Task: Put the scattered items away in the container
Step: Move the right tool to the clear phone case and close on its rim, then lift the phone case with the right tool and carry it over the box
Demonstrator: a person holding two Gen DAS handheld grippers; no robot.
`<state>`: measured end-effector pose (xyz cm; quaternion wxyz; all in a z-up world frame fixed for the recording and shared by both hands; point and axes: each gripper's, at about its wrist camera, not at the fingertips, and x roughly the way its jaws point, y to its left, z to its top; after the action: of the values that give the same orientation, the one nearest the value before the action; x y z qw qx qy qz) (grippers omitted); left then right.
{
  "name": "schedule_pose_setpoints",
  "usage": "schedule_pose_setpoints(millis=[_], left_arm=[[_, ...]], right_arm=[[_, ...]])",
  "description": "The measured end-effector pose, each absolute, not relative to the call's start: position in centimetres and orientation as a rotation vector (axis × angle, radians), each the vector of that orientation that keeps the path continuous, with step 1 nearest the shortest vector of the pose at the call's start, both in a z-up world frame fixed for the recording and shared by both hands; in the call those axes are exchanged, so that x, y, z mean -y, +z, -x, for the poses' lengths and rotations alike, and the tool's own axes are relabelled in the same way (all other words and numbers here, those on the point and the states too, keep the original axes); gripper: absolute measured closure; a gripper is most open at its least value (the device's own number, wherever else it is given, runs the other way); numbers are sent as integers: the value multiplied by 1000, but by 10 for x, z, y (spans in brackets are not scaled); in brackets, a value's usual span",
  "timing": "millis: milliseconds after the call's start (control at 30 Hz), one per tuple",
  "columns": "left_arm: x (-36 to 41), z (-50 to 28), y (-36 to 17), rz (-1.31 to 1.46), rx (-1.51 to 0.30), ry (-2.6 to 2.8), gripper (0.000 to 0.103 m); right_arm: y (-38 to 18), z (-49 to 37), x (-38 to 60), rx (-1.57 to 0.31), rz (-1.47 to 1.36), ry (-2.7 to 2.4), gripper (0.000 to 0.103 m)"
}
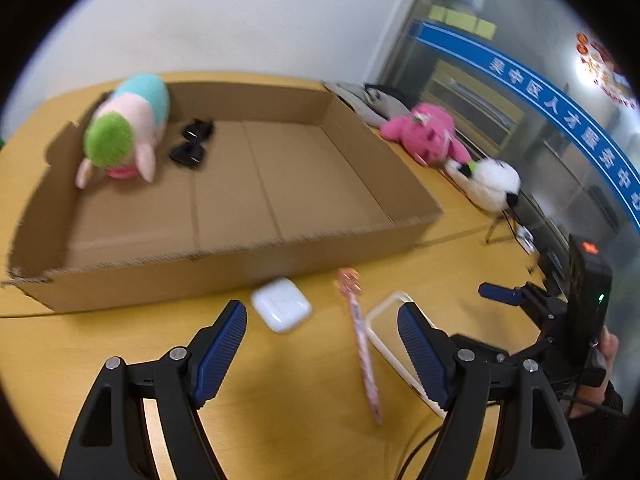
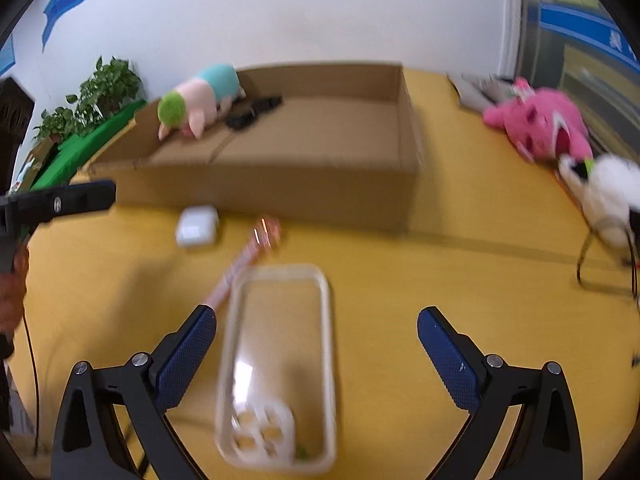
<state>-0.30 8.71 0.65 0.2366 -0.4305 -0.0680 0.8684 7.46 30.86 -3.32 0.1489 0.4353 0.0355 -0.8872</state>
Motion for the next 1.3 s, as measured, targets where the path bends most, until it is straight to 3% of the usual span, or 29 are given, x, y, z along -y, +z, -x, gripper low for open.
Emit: schedule_pose_setpoints(millis=[233, 400, 467, 600, 700, 900, 1133, 1300], left_arm=[[-130, 11, -14, 1252, 207, 2190, 25], [-159, 19, -35, 1371, 215, 2108, 27], [-169, 20, -44, 1432, 212, 2087, 29], [-184, 18, -57, 1509, 186, 2041, 52], [-191, 18, -66, 1555, 165, 2032, 62], [-191, 26, -68, 1592, 132, 2063, 89], [-189, 24, -64, 1586, 104, 2095, 91], [-176, 23, -25, 1478, 130, 2163, 91]], right_arm=[[-72, -111, -328, -49, -1392, -2511, 6], [-67, -110, -335, -77, -1404, -2561, 39], [-66, -109, -337, -97, -1410, -2563, 46], [-62, -111, -331, -115, -1402, -2525, 76], [-61, -113, -324, -112, -1400, -2500, 92], [-61, -116, -325, -66, -1415, -2482, 96], [-55, -122, -324, -35, -1376, -2518, 96], [-22, -122, -325, -10, -1249, -2590, 96]])
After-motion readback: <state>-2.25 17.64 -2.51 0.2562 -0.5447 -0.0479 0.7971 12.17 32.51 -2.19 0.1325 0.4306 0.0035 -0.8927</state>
